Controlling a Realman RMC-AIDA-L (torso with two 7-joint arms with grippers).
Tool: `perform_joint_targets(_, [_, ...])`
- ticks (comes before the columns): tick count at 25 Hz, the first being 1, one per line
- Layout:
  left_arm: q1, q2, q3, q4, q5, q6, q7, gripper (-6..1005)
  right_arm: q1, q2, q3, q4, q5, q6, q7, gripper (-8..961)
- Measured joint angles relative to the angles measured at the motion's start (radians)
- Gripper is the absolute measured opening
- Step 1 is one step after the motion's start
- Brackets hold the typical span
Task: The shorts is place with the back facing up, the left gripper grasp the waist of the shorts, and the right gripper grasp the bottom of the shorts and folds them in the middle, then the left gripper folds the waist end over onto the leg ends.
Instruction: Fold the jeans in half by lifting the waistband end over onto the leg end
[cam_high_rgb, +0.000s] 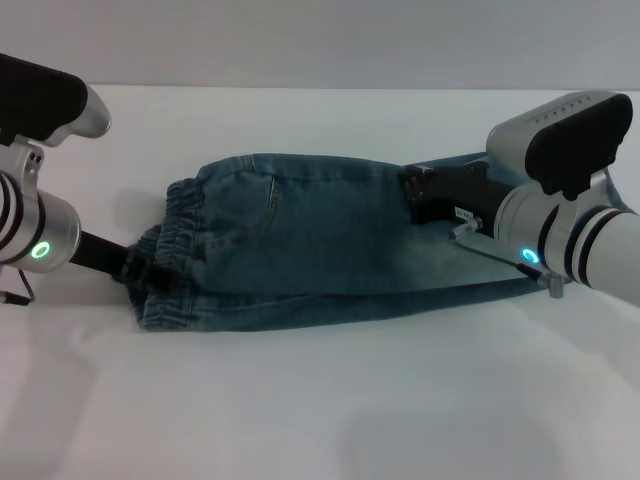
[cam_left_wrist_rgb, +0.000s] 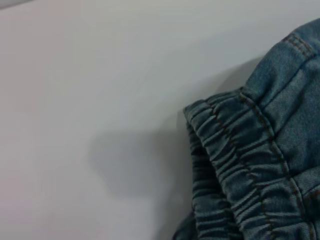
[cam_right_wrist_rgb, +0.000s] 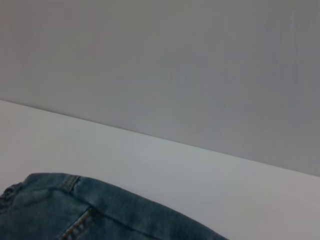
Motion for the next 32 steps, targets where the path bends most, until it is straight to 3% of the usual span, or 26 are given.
perform_joint_targets(18, [-0.021,-0.002,0.004,-0.011,-0.013,-0.074,-0.007,847,0.002,-0.001,0.0,-0.001,0.0,0.0,-0.001,4])
perform_joint_targets(24, [0.002,-0.002,-0.002,-0.049,-0.018,-0.069,-0.007,763,0.002,-0.001,0.0,-0.005,0.002,0.001,-0.001,5])
perform_joint_targets(32, [0.025,-0.003,-0.002,-0.077,-0.023,-0.067,-0.004,377,0.002,0.0,0.0,-0.006,0.008,0.002,-0.001,6])
